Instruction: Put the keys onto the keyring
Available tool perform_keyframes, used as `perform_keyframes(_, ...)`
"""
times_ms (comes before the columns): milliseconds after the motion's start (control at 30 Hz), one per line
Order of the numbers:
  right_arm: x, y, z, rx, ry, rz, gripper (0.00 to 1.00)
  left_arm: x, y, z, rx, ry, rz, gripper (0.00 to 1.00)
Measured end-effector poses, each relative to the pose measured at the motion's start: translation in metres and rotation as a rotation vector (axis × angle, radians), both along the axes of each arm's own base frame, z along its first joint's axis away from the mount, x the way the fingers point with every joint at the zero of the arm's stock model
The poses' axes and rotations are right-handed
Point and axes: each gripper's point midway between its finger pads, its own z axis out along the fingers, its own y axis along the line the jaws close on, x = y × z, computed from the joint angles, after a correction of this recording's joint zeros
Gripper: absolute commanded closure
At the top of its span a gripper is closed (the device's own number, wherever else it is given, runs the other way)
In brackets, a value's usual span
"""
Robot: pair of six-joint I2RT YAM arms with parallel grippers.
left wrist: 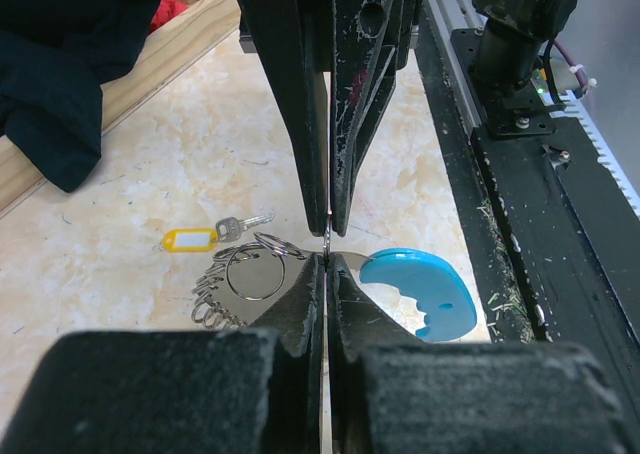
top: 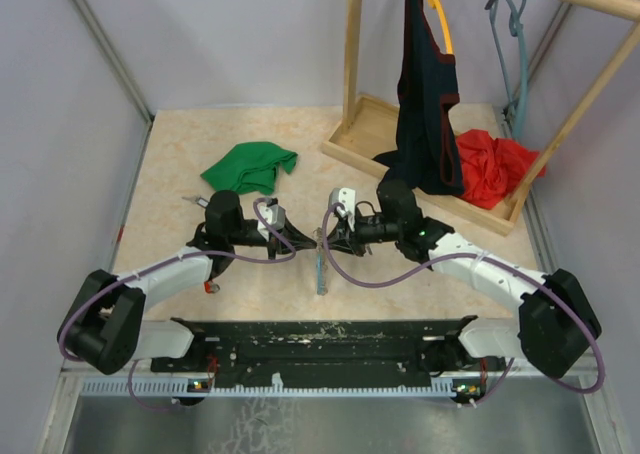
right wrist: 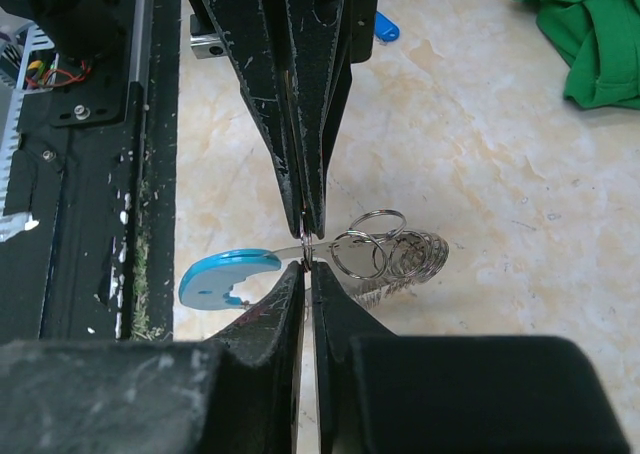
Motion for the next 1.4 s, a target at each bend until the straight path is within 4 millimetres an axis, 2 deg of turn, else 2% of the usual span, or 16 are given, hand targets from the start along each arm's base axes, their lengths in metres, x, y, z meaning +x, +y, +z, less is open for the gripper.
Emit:
perform_keyframes(100, 0.000, 0.001, 0.000, -0.002, 0.002, 0.001, 0.99, 0.000, 0.000, 0.000, 0.000, 0.002, -0.001, 1.00)
perform_keyframes(267, 0.002, 0.001, -0.002, -0.009, 0.006, -0.005, 1.00, -0.001, 0.000, -0.001, 0.001, 0.010, -0.003, 1.00)
perform_keyframes(500, 0.004, 0.001, 0.001, -0.038, 0.014, -0.024, 1.00, 0.000, 0.000, 0.000, -0.001, 0.009, -0.002, 0.87)
perform_keyframes(667, 0.002, 0.006, 0.004, -0.058, -0.006, -0.026, 1.00, 0.002, 0.000, -0.001, 0.000, 0.010, 0.008, 0.86)
perform_keyframes(733, 0.001, 0.006, 0.003, -0.067, -0.008, -0.028, 1.00, 0.003, -0.001, -0.001, 0.001, 0.013, 0.016, 0.88)
perform_keyframes(800, 0.001, 0.006, 0.002, -0.076, -0.009, -0.033, 1.00, 0.005, -0.001, -0.002, 0.002, 0.014, 0.025, 0.98)
perform_keyframes(833, 0.001, 0.006, 0.001, -0.082, -0.011, -0.039, 1.00, 0.005, -0.001, -0.002, 0.003, 0.017, 0.028, 0.99)
perform_keyframes(1067, 0.005, 0.005, 0.000, -0.094, -0.018, -0.063, 1.00, 0.006, -0.001, -0.003, 0.006, 0.023, 0.035, 1.00)
perform_keyframes(1200, 0.006, 0.004, -0.001, -0.097, -0.022, -0.070, 0.83, 0.007, -0.001, -0.004, 0.009, 0.021, 0.042, 1.00)
perform_keyframes(1400, 0.008, 0.003, 0.003, -0.094, -0.038, -0.079, 0.74, 0.009, 0.000, -0.010, 0.033, 0.019, 0.057, 1.00)
